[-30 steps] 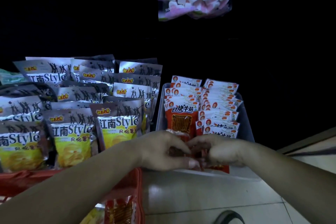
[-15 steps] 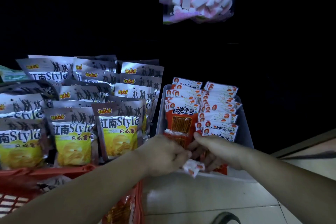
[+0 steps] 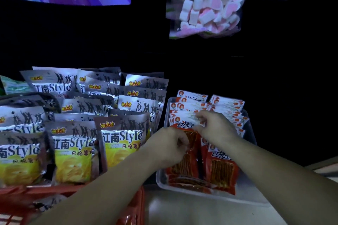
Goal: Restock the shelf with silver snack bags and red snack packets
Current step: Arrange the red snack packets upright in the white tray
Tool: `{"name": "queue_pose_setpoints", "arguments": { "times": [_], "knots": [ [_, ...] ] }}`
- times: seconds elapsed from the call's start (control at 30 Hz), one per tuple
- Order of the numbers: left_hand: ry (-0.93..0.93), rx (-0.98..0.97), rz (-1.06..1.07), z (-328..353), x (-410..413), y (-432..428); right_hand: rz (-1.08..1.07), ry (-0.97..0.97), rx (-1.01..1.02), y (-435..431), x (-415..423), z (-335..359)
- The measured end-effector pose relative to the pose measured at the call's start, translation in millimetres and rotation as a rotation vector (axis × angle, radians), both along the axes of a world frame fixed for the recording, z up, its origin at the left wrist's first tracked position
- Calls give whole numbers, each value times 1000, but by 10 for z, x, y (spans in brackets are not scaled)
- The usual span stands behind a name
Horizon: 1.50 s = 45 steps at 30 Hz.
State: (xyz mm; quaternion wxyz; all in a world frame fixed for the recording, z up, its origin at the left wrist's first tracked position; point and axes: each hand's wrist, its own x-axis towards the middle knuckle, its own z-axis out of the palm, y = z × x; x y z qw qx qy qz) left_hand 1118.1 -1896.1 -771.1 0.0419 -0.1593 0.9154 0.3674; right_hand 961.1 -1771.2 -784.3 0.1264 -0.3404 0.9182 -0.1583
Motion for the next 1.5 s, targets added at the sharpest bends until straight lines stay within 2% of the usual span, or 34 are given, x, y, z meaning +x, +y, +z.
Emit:
{"name": "queue_pose_setpoints", "arguments": {
  "times": [0.13, 0.27, 0.37, 0.43, 0.47, 0.6, 0.67, 0.77, 0.83, 0.93, 1.07, 1.2, 1.27, 1.33, 1.4, 1.5],
  "knots": [
    [53, 21, 49, -117, -3, -29, 21, 9, 66, -75, 20, -72],
    [65, -2, 31, -170, 32, -70, 134, 183, 16, -73, 42, -76],
    [55, -40, 5, -210, 62, -66, 131, 210, 101, -11, 33, -62],
    [72, 23, 65, -231, 82, -53, 135, 210, 103, 50, 51, -68],
    [84, 63, 95, -255, 90, -49, 137, 208, 41, 71, 52, -71],
    [197, 315, 325, -234, 109, -41, 142, -13, -249, 62, 89, 60],
    [316, 363, 464, -175, 101, -74, 175, -148, -342, 94, 151, 163],
    [368, 398, 393, -49, 47, -135, 200, -258, -453, 181, 256, 339],
    [347, 486, 374, 40, 8, -163, 105, -327, -542, 213, 332, 434],
    [375, 646, 470, 180, 8, -95, -129, -460, -577, 248, 413, 452],
    [434, 758, 584, 160, 34, -13, -254, -789, -636, 285, 498, 392],
    [432, 775, 636, 137, 124, 9, -326, -690, -635, 264, 541, 348],
    [368, 879, 586, 141, 195, 99, -322, -642, -691, 242, 557, 388],
    [325, 898, 525, 132, 248, 199, -317, -617, -725, 236, 568, 437],
    [360, 899, 541, 125, 262, 238, -310, -658, -736, 240, 545, 437],
    [475, 881, 596, 106, 238, 171, -232, -818, -658, 230, 586, 502]
  ]
}}
